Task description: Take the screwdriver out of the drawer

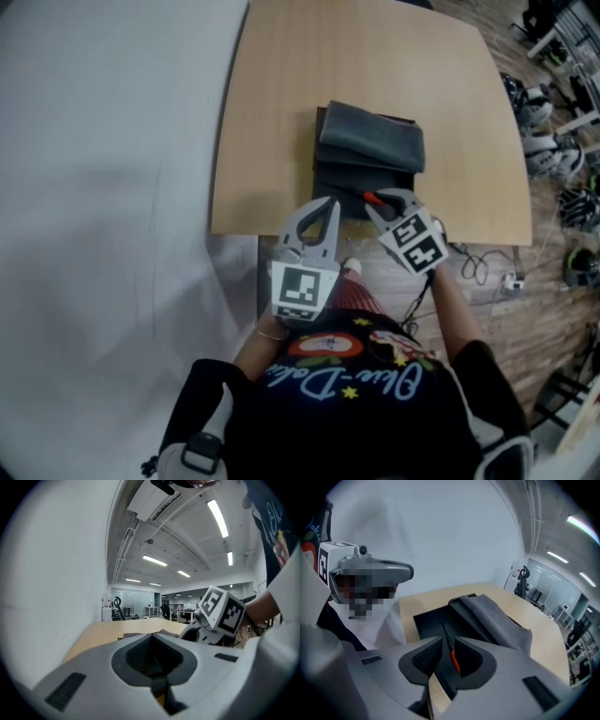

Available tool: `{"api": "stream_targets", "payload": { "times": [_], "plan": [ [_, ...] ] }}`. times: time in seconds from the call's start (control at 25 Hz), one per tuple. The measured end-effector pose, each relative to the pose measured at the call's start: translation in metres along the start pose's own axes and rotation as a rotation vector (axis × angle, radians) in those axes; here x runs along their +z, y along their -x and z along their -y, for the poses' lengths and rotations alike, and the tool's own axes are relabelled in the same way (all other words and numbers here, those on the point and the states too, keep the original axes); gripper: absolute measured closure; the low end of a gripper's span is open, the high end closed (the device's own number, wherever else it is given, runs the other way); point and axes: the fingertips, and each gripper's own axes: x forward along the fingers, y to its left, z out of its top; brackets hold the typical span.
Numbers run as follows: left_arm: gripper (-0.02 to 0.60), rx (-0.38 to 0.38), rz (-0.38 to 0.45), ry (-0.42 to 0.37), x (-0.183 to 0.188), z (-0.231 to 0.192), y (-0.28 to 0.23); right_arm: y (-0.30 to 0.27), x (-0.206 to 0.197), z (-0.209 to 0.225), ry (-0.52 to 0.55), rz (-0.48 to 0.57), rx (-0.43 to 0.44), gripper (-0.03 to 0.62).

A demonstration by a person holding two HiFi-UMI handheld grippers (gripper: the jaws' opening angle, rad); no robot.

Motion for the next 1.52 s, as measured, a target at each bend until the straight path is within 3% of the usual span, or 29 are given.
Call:
{"api": "stream_targets", "payload": {
  "times": [0.4,0.52,0.64,1.16,1.52],
  "plan": [
    [0.581,0.025,0.000,0.010,-0.003,-0.014,-0.006,-0.048,-0.022,0.012,0.099,-0.196,0.084,0.505],
    [0.581,0.038,-0.003,-0.009,-0.004,-0.021,-0.004,-0.056,-0.022,0.007,0.116,-0.207,0.129,0.493],
    [0.581,0.061,0.007,0.029,-0.002,-0.028,-0.002,-0.064,-0.024,0.003,0.125,-0.231,0.154,0.493],
    [0.581,0.127,0.004,0.036,-0.005,-0.044,0.005,-0.088,-0.039,0.020,0.172,-0.326,0.156,0.491],
    [0.581,0.163,-0.007,0.030,-0.005,-0.050,0.013,-0.088,-0.036,0.020,0.173,-0.326,0.206,0.497]
  ]
}}
